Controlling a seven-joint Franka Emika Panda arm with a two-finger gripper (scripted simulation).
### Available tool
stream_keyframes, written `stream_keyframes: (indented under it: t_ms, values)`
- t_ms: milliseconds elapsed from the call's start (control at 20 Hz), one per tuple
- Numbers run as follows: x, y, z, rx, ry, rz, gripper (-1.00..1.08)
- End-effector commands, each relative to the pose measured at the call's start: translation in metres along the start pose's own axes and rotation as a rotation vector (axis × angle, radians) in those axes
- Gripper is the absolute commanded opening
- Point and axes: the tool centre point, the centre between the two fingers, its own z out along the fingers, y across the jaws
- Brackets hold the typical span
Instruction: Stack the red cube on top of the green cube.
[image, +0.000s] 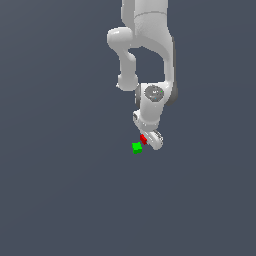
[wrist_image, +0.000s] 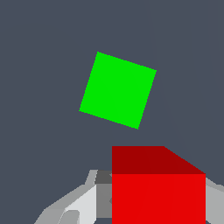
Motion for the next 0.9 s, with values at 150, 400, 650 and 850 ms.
stream_keyframes:
  t_ms: [150, 400, 650, 850]
  values:
    - [0.000, 0.000, -0.036, 0.001, 0.000, 0.000, -1.00]
    - [0.000, 0.000, -0.063, 0.001, 0.001, 0.000, -1.00]
    - [0.001, 0.000, -0.076, 0.001, 0.001, 0.000, -1.00]
    - [0.001, -0.001, -0.075, 0.001, 0.001, 0.000, -1.00]
